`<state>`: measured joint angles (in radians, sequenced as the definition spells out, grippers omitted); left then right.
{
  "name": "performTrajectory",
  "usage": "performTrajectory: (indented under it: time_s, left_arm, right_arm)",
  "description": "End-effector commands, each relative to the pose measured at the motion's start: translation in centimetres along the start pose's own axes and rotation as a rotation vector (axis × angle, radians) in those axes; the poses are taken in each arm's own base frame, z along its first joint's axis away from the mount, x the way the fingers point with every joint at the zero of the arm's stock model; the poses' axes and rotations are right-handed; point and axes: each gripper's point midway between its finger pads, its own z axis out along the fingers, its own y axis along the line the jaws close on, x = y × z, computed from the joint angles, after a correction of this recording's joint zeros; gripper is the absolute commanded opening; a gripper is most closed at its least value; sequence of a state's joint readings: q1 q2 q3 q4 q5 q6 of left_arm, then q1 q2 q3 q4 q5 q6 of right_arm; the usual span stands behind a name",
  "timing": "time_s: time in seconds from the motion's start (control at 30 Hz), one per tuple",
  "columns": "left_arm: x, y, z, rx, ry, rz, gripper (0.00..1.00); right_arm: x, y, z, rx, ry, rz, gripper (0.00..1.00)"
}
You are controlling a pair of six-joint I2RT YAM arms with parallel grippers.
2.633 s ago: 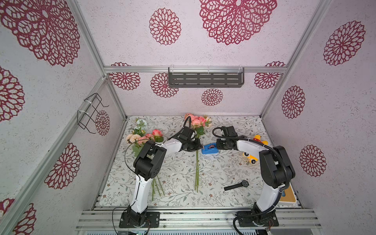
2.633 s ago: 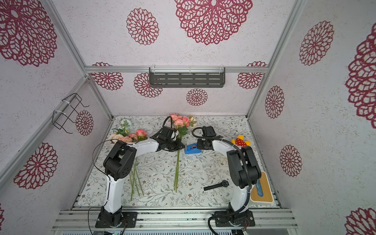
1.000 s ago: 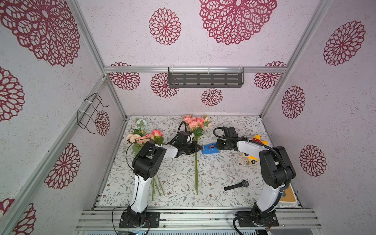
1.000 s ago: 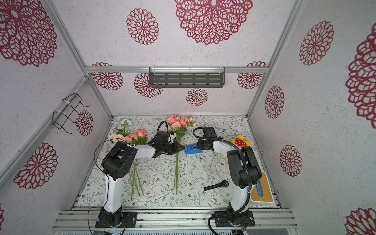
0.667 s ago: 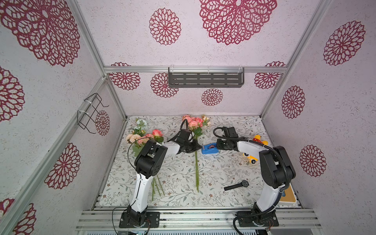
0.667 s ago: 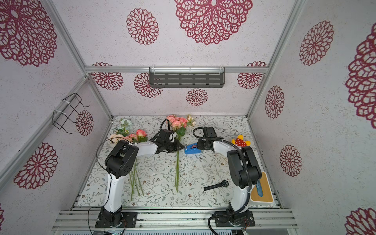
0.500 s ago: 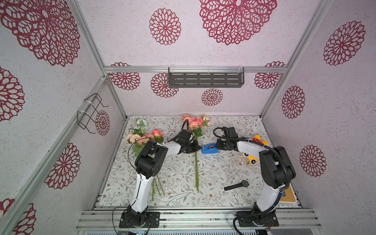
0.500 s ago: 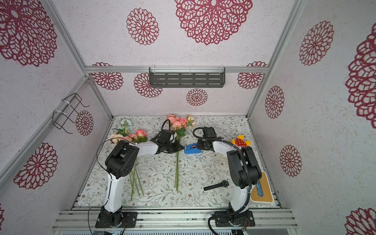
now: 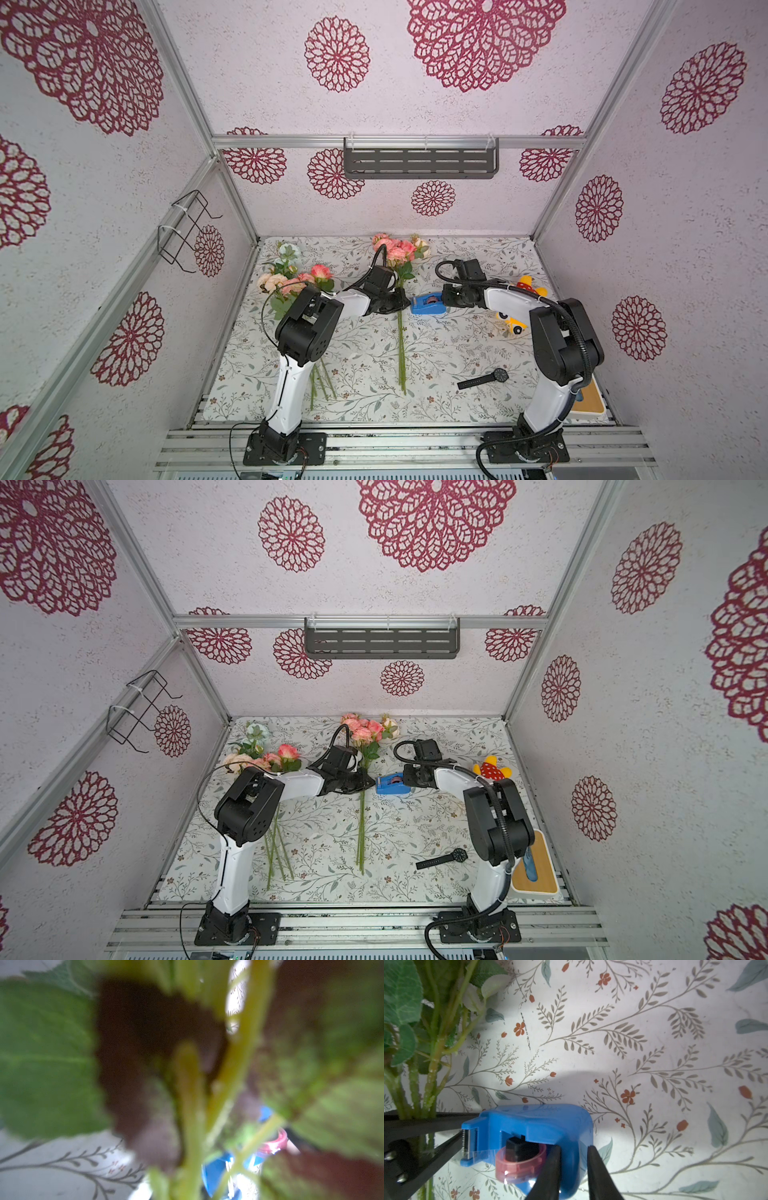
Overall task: Wrap bouquets with tape
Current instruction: Adjust the Tape Cutter at the center of the board, then tear off the tape using the Tape Cutter.
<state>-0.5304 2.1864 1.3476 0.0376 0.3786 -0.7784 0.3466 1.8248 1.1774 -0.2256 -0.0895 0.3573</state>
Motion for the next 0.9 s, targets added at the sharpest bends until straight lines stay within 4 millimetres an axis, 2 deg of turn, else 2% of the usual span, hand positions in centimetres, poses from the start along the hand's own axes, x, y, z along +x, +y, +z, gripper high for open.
performTrajectory:
  time_s: [0.0,0.1,0.17,0.27,0.37,0.43,0.57,0.87]
  left_arm:
    - [-0.5,1.3,-0.4,-0.045,-0.016,0.014,0.0]
    - [-0.7,1.1,-0.3,-0.028,-0.029,0.015,0.0]
    - [-0.8,0.9,-0.2,-0.014,-0.033,0.011,0.0]
    - [-0.6,0.8,0.0,0.005,-0.033,0.004,0.0]
    - [-0.5,0.8,0.0,0.008,-0.031,0.008,0.0]
    - [-0.6,0.6,-0.1,0.017,-0.039,0.011,0.0]
    - [-0.6,0.6,0.1,0.032,-0.037,0.009,0.0]
    - [-0.4,0.2,0.2,0.055,-0.035,0.011,0.0]
  right_arm:
    - [-1.4,0.6,-2.5,0.059,-0.022,-0.068,0.37]
    - [-2.9,1.8,-4.0,0.095,-0.073,-0.132,0.42]
    - [-3.7,3.5,-5.0,0.095,-0.102,-0.174,0.41]
    - [-3.6,6.7,-5.8,0.068,-0.134,-0.221,0.38]
    - [-3.3,9.3,-5.5,0.049,-0.168,-0.242,0.35]
    - [-3.2,9.8,-4.7,0.094,-0.172,-0.272,0.37]
    - [-3.4,9.5,-3.6,0.186,-0.172,-0.318,0.46]
    - [-2.0,10.9,-1.6,0.183,-0.163,-0.492,0.57]
